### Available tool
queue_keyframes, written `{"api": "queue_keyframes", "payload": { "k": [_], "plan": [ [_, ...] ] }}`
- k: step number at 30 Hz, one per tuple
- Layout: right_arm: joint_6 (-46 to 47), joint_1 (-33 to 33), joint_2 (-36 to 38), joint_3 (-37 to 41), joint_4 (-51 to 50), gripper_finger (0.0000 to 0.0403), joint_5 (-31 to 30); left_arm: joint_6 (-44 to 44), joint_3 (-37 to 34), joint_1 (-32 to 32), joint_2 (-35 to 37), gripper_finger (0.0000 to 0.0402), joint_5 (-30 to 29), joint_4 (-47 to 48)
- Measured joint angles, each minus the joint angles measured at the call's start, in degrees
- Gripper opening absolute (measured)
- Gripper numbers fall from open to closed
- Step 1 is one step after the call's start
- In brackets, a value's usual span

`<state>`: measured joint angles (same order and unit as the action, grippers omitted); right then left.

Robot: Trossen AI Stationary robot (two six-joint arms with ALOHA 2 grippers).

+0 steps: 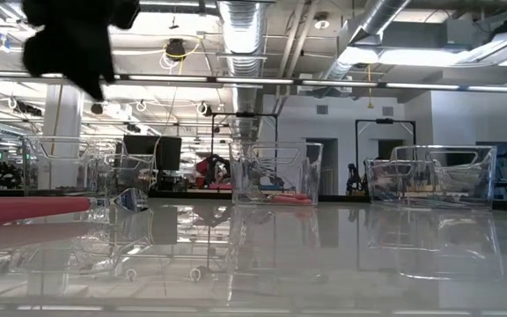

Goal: Sort silverware by color (type)
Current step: Put the pink fork into the middle transparent bin

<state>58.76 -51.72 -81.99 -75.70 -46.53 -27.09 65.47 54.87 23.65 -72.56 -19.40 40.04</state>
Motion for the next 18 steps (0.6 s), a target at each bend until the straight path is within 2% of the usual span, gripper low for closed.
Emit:
{"api": "queue_keyframes", "payload": {
  "k": [8,18],
  "plan": [
    [2.7,-0.9,-3.4,0.0,6.4,0.0207,0.0,11.1,0.0,5.3,-14.0,0.0170,-0.9,-0.8],
    [11.4,2.8,-8.1,0.0,19.5,0.0207,-0.8,7.6,0.2,6.5,-28.1,0.0169,0.4,-3.8]
  ]
}}
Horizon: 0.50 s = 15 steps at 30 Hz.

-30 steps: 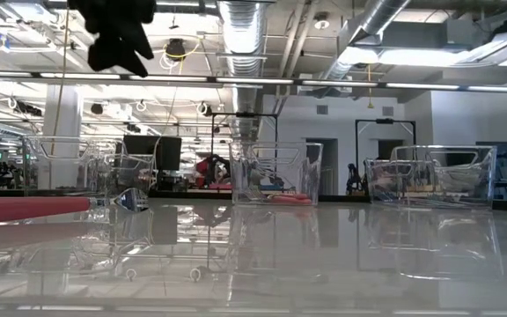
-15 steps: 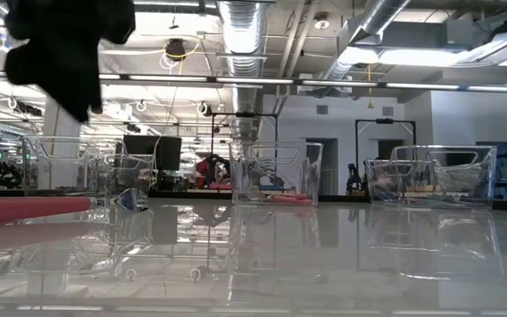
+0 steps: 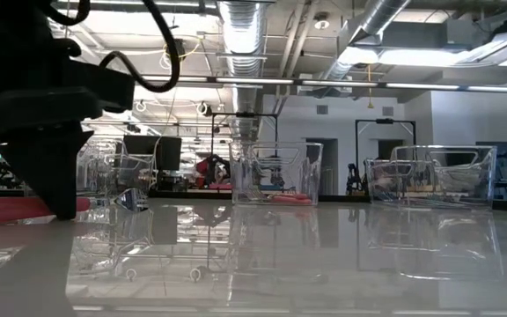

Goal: Sort silverware by color (type)
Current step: Put the pink fork into the middle transparent bin

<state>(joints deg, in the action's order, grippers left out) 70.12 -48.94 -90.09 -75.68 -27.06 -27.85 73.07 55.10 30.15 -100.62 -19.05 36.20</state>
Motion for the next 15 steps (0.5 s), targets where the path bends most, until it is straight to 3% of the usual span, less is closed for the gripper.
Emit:
{"api": "queue_keyframes", "payload": {
  "k": [4,10,12,15],
  "plan": [
    [3.2,0.7,-3.6,0.0,4.9,0.0207,-0.7,-4.8,0.1,0.8,-2.1,0.0149,0.8,-2.4],
    [9.3,0.0,-9.6,0.0,12.5,0.0207,-0.8,-13.0,2.4,2.3,-0.4,0.0021,2.2,-2.4],
    [9.5,-0.3,-11.5,0.0,16.2,0.0207,-0.8,-16.0,3.4,2.4,1.4,0.0019,4.7,-3.5],
    [9.2,-0.6,-13.3,0.0,18.2,0.0207,-0.8,-18.7,4.9,1.6,5.4,0.0019,3.7,-4.2]
  ]
}}
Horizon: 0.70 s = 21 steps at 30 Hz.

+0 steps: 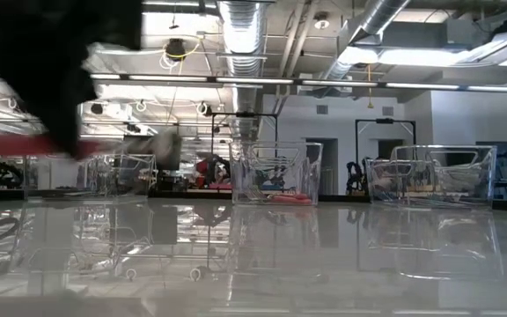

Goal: Sort silverware by color (type)
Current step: Put the pink fork into the middle transparent bin

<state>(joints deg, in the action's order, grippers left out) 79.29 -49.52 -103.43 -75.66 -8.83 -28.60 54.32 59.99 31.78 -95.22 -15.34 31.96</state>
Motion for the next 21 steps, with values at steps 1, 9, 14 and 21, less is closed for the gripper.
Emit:
{"api": "queue_keyframes", "payload": {
  "k": [1,9,14,21],
  "plan": [
    [0.0,-0.1,-0.3,0.0,0.5,0.0207,0.0,-0.6,0.2,-0.3,1.2,0.0019,-1.6,-0.8],
    [-14.5,1.8,1.3,0.0,-5.2,0.0207,0.0,1.7,0.5,-4.1,9.6,0.0018,-15.1,-17.4],
    [-24.2,5.9,8.8,0.0,-20.9,0.0207,0.3,-1.6,0.7,-19.8,8.6,0.0017,-9.7,-28.1],
    [-36.4,14.1,24.1,0.0,-43.0,0.0207,3.1,-6.5,5.9,-42.5,6.1,0.0016,-1.6,-28.7]
  ]
}}
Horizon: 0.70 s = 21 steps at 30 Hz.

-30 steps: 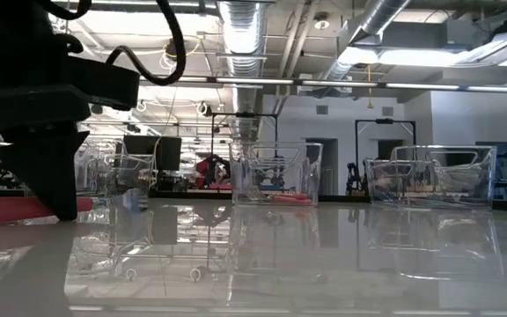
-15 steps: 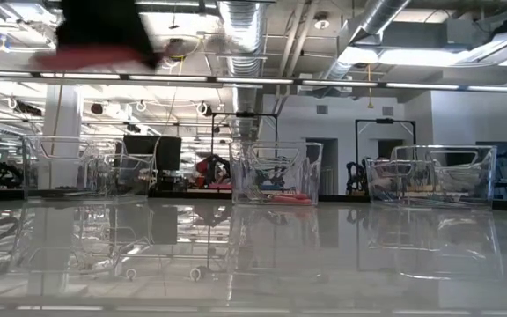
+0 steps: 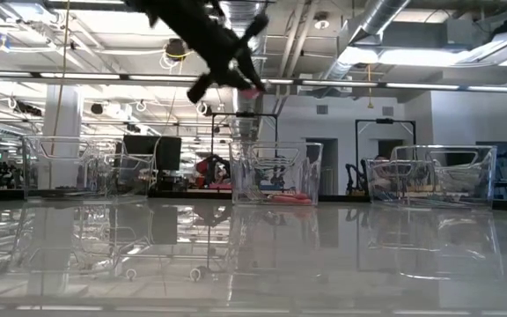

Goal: Sort silverware by color (type)
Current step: Put the pink fork into the middle transparent bin

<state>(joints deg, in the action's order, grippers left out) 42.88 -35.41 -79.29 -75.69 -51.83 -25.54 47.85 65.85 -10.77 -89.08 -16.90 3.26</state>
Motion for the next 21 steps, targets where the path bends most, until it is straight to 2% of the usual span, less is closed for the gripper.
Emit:
{"api": "queue_keyframes", "payload": {
  "k": [5,8,12,15,21],
  "plan": [
    [-2.8,7.3,6.8,0.0,-2.2,0.0207,1.4,2.7,2.1,-8.8,-4.9,0.0016,9.0,1.0],
    [-2.6,9.4,8.2,0.0,-2.9,0.0207,1.8,2.0,3.7,-10.9,-7.4,0.0016,10.0,1.3],
    [-2.4,9.0,8.4,0.0,-6.0,0.0207,1.8,0.5,4.8,-12.0,-11.2,0.0021,10.6,2.6],
    [-0.7,8.5,7.8,0.0,-7.8,0.0207,1.7,-0.2,5.1,-11.9,-12.4,0.0045,10.9,2.2],
    [7.2,8.3,6.9,0.0,-7.8,0.0207,1.6,-7.4,5.1,-12.4,-12.4,0.0130,12.0,2.3]
  ]
}}
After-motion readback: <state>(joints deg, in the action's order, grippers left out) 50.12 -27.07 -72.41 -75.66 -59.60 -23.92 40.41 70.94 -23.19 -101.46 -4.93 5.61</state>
